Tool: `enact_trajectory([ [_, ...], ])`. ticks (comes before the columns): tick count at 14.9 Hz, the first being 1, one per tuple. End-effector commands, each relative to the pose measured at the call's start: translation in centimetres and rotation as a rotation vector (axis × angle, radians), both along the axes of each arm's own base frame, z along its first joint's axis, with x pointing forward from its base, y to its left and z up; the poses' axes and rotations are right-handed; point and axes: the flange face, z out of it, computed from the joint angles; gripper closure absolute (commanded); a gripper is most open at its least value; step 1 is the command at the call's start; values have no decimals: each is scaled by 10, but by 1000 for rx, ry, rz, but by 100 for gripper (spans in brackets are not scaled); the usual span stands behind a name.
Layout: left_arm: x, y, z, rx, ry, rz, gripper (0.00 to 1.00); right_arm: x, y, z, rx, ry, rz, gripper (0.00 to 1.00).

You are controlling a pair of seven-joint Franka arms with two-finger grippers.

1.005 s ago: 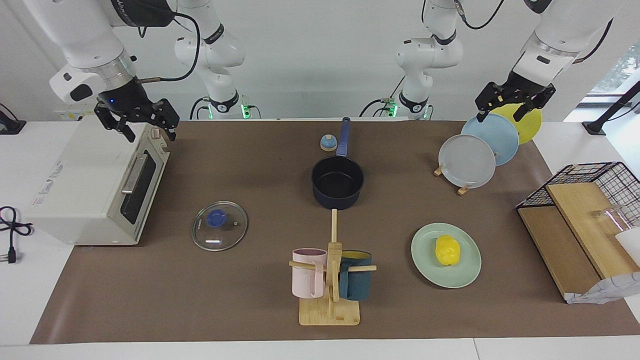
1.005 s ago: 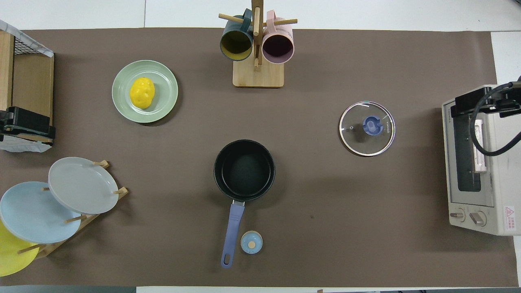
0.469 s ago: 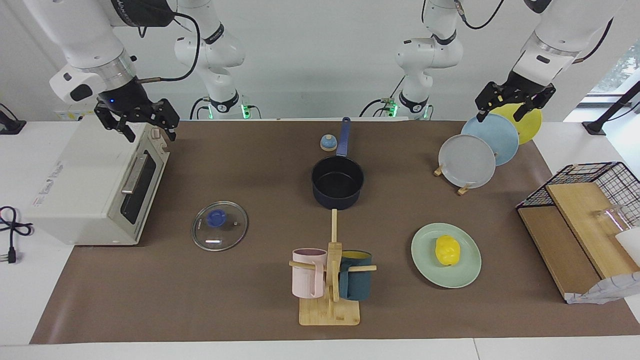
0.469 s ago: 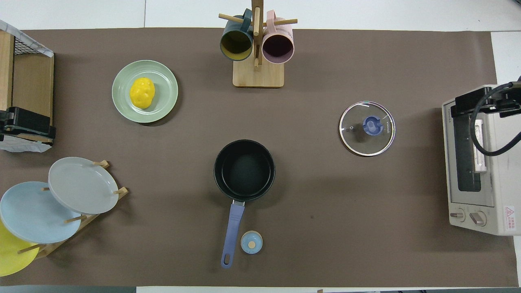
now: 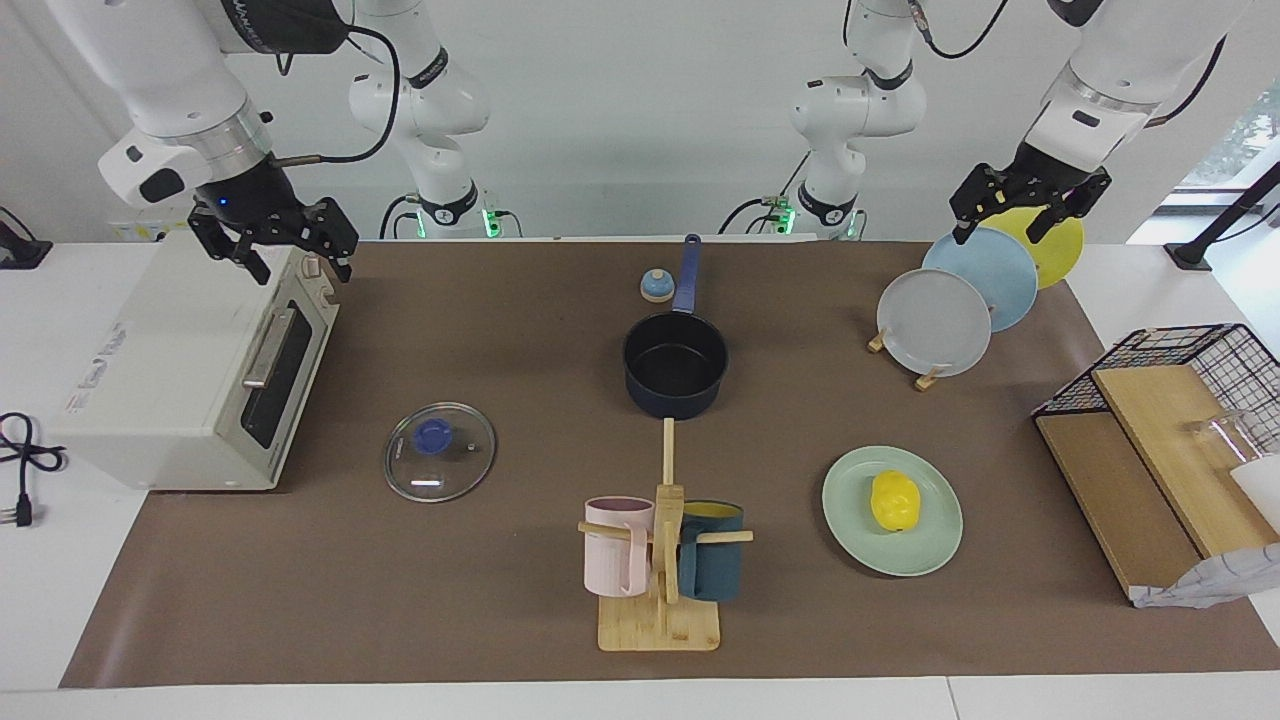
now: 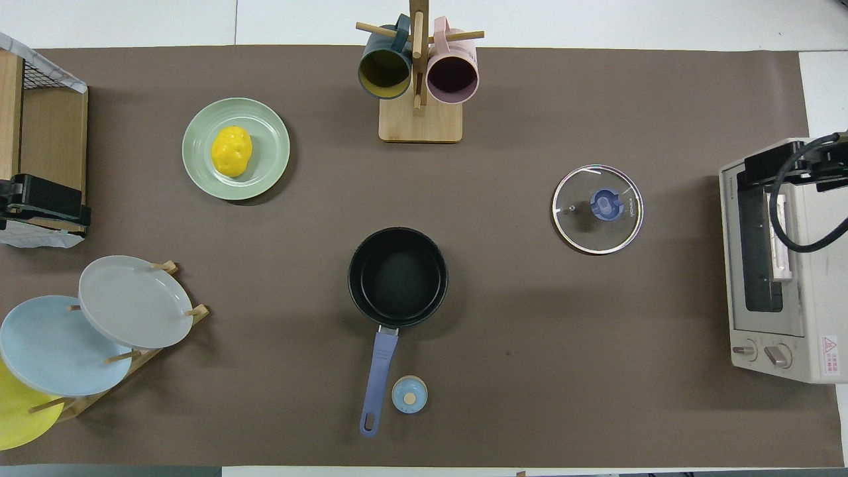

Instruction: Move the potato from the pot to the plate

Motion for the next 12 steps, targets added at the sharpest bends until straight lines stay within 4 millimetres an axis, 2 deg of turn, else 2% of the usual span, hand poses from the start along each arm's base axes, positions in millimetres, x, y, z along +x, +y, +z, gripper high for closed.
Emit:
enact_trajectory([
  [1, -9, 2, 2, -3, -1, -9, 0, -6, -4, 1, -7, 1, 13, 0],
  [5, -9, 2, 1, -3, -1, -9, 0, -6, -13, 0, -8, 2, -2, 0],
  [12, -9, 2, 1, -3, 0, -10, 0, -6, -15, 0, -8, 1, -4, 0],
])
